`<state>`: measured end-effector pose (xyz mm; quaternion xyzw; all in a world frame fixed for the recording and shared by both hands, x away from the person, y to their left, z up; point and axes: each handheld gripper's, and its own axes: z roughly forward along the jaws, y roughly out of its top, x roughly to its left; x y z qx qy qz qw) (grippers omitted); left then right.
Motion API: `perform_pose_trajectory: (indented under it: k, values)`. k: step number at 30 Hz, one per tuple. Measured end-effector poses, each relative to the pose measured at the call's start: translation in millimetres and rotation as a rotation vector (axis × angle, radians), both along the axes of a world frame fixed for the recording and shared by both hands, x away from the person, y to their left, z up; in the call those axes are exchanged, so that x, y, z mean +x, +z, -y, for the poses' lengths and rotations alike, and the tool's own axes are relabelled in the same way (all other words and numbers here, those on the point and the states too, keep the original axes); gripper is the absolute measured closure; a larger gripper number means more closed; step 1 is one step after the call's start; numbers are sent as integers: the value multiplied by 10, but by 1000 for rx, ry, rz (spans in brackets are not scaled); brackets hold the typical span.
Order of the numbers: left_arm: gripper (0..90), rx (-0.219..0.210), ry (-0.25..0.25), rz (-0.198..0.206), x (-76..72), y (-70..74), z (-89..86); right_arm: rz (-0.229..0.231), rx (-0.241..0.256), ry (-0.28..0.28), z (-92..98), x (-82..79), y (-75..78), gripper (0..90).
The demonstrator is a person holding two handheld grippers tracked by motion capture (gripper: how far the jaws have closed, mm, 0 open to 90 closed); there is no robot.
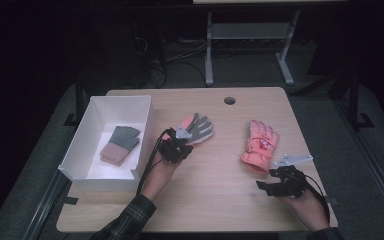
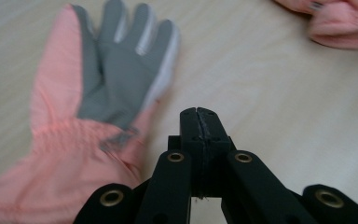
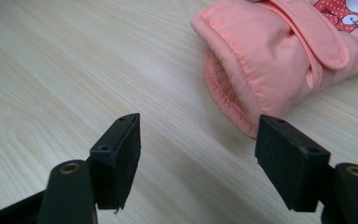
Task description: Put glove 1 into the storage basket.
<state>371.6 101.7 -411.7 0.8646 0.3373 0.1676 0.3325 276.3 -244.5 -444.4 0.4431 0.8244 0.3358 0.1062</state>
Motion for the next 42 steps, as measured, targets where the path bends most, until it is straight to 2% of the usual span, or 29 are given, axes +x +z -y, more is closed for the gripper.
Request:
perform_pose_trajectory:
  k: [6, 9, 10, 11, 14, 15, 16, 19, 23, 27, 30, 33, 37, 38, 39, 42]
  values:
    - [897, 12, 40, -5, 334, -2, 38, 11, 1, 8, 16, -2, -11, 288]
    - [895, 16, 60, -10, 448, -24, 22, 3, -1, 4, 21, 2, -17, 281]
    - [798, 7, 76, 7, 482, -32, 9, 2, 1, 3, 24, -3, -15, 281]
    - [798, 7, 79, 9, 501, -38, 2, 2, 1, 3, 24, -3, -15, 281]
    - [704, -6, 92, -30, 576, -84, -17, 4, 4, 2, 34, 0, -16, 281]
    - [683, 13, 97, -37, 596, -102, -18, 3, 3, 1, 37, 1, -17, 280]
    - [669, 4, 96, -55, 631, -141, -17, 3, 5, -3, 41, 4, -14, 280]
    - [663, 20, 95, -63, 651, -183, 4, 4, 5, -5, 44, -1, -10, 281]
    - [737, 18, 99, -77, 675, -216, 2, 5, 4, -2, 50, 2, -12, 281]
    - [871, -11, 105, -94, 696, -225, -26, 5, 5, -1, 53, 0, -9, 281]
    - [888, -25, 102, -93, 681, -189, -32, 7, 6, 2, 56, 0, -8, 281]
    - [889, -58, 76, -109, 629, -133, -13, 9, 9, 1, 58, -1, -8, 281]
    - [889, -81, 42, -129, 516, -42, 47, 5, 7, -6, 53, 0, -5, 279]
    - [889, -74, 19, -134, 447, -14, 81, 9, 8, -6, 53, 0, -1, 279]
    - [888, -74, 19, -134, 447, -14, 81, 9, 8, -6, 53, 0, -1, 279]
    - [888, -92, -1, -144, 307, 1, 165, 14, 3, -5, 58, 1, 0, 279]
